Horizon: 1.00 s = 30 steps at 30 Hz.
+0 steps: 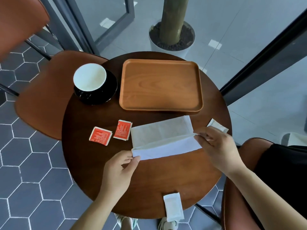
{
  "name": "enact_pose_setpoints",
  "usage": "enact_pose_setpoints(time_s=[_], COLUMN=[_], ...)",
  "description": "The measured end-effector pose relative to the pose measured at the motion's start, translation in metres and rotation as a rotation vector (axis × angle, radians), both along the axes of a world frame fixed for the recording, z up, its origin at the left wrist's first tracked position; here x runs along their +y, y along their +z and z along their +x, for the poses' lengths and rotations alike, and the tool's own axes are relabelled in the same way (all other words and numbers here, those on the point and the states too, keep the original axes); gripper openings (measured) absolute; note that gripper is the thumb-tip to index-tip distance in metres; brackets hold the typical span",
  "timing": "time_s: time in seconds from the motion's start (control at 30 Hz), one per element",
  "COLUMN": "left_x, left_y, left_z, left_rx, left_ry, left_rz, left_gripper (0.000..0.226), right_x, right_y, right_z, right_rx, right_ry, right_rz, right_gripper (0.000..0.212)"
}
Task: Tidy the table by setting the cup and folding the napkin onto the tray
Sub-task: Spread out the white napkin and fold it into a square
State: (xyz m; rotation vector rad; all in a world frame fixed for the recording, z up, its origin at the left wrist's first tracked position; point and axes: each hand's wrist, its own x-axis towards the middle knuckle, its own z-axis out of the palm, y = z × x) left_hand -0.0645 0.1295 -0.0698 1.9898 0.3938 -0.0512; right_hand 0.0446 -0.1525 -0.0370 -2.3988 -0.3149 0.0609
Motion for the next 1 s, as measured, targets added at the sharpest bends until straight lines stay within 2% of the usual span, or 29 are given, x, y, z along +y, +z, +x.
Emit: enact_pose_setpoints(time_s=[0.2, 0.47, 0.63, 1.0], left_x=[-0.002, -0.004, -0.006, -0.010], left_y=[-0.010, -0.010, -0.012, -0.013], left_z=[0.009, 0.027, 0.033, 0.045], left_rx=[0.072, 0.073, 0.077, 0.119], left_ry=[0.168, 0.272, 0.332, 0.371], left_rz=[-0.138, -0.093, -0.036, 0.072], left_gripper=[0.011, 0.012, 0.007, 0.008], right_x=[0.023, 0.030, 0.037, 0.047], right_y=[-0.013, -0.029, -0.034, -0.044], right_z=[0.037, 0.059, 0.060, 0.065], right_rx=[0.063, 0.121, -0.004, -0.059], right_ry=[-0.050, -0.071, -0.033, -0.097], right_rz=[-0.026, -0.114, -0.173, -0.242], right_gripper=[0.017, 0.015, 0.012, 0.016])
